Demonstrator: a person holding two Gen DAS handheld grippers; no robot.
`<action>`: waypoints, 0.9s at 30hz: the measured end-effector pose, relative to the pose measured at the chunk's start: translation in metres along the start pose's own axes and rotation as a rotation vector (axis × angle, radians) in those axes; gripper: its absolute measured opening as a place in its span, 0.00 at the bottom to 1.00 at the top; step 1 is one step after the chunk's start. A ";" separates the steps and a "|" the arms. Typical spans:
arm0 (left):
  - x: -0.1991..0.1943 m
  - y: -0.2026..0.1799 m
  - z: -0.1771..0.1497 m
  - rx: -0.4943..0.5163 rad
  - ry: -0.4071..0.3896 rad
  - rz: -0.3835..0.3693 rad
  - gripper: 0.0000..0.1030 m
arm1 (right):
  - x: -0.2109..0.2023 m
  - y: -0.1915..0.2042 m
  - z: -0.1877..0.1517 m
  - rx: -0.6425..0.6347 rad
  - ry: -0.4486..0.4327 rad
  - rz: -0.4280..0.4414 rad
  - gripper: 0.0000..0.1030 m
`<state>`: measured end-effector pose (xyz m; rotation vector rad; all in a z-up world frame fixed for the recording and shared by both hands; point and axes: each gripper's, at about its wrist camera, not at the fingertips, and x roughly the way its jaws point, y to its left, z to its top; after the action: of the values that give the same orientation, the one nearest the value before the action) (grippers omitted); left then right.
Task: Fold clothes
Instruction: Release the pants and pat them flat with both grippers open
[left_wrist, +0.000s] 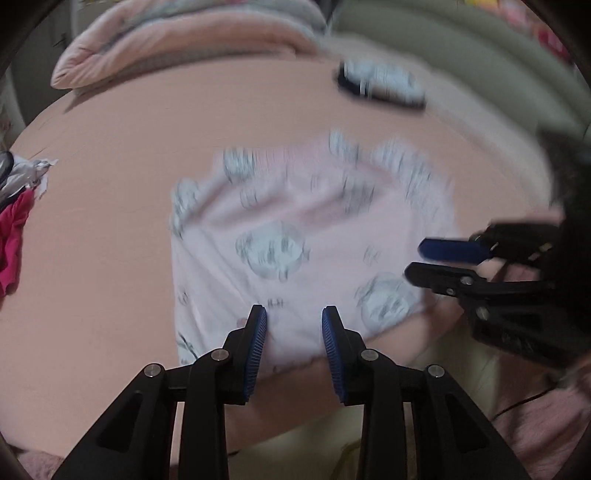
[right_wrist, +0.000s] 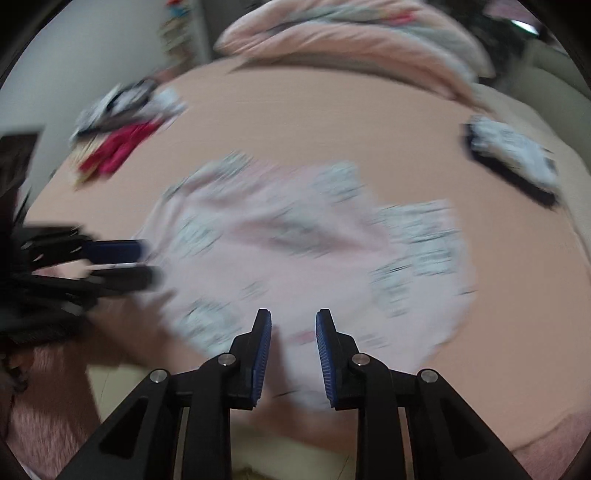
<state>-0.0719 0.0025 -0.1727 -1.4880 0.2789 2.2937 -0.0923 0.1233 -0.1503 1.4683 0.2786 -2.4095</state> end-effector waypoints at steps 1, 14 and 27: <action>-0.002 0.007 -0.001 -0.029 0.005 0.002 0.29 | 0.004 0.005 -0.005 -0.025 0.019 -0.033 0.24; -0.036 0.025 -0.008 -0.121 -0.066 -0.007 0.28 | -0.024 -0.007 -0.014 0.058 -0.074 -0.092 0.37; -0.027 0.054 -0.012 -0.155 -0.011 0.191 0.39 | -0.005 -0.035 -0.024 0.163 0.008 -0.168 0.54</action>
<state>-0.0751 -0.0566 -0.1562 -1.5835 0.2553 2.5237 -0.0826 0.1643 -0.1564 1.5816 0.2192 -2.6149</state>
